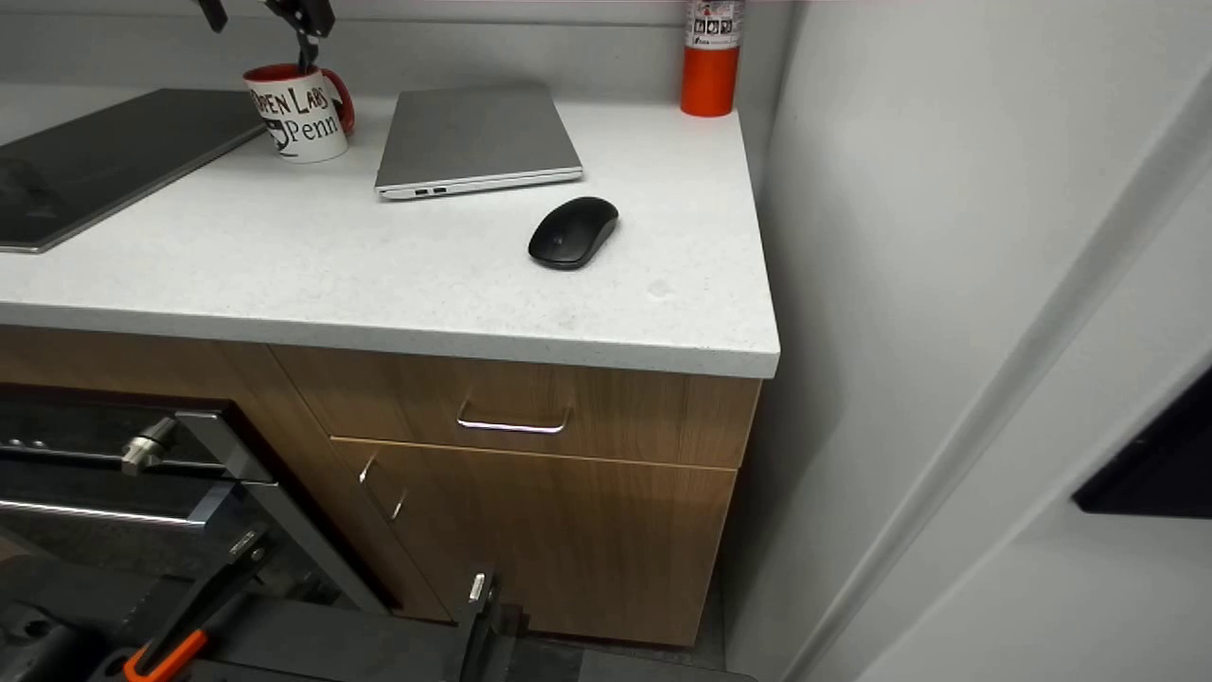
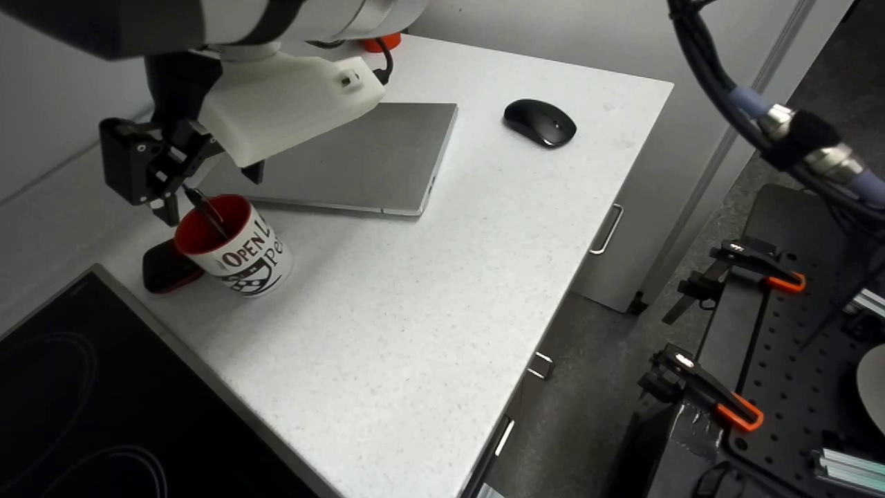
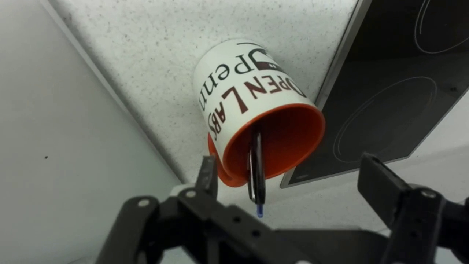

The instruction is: Take the pen out of the mug and place it on the counter

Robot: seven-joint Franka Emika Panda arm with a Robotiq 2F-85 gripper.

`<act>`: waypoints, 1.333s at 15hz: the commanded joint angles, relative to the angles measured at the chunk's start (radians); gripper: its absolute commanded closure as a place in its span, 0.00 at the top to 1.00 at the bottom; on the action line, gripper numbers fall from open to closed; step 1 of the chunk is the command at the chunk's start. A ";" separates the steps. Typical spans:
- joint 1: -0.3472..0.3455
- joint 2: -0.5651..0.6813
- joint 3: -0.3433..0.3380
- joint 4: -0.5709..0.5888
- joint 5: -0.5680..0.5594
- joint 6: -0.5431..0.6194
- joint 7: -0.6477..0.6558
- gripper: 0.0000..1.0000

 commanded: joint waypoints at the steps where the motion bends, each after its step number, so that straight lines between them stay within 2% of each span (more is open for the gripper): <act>1: -0.024 0.066 0.035 0.048 -0.036 0.082 -0.019 1.00; 3: -0.023 0.093 0.039 0.062 -0.063 0.118 -0.013 1.00; 4: 0.004 0.105 0.011 0.070 -0.048 0.128 -0.033 1.00; 12: 0.011 0.184 0.002 0.162 -0.059 0.164 -0.045 1.00; 13: -0.016 0.194 0.029 0.174 -0.114 0.167 -0.002 1.00; 15: -0.014 0.205 0.025 0.191 -0.148 0.157 0.012 1.00; 16: -0.017 0.209 0.027 0.197 -0.158 0.151 0.014 0.75; 17: -0.018 0.212 0.027 0.201 -0.169 0.147 0.016 0.73; 20: -0.024 0.218 0.032 0.211 -0.181 0.144 0.020 0.47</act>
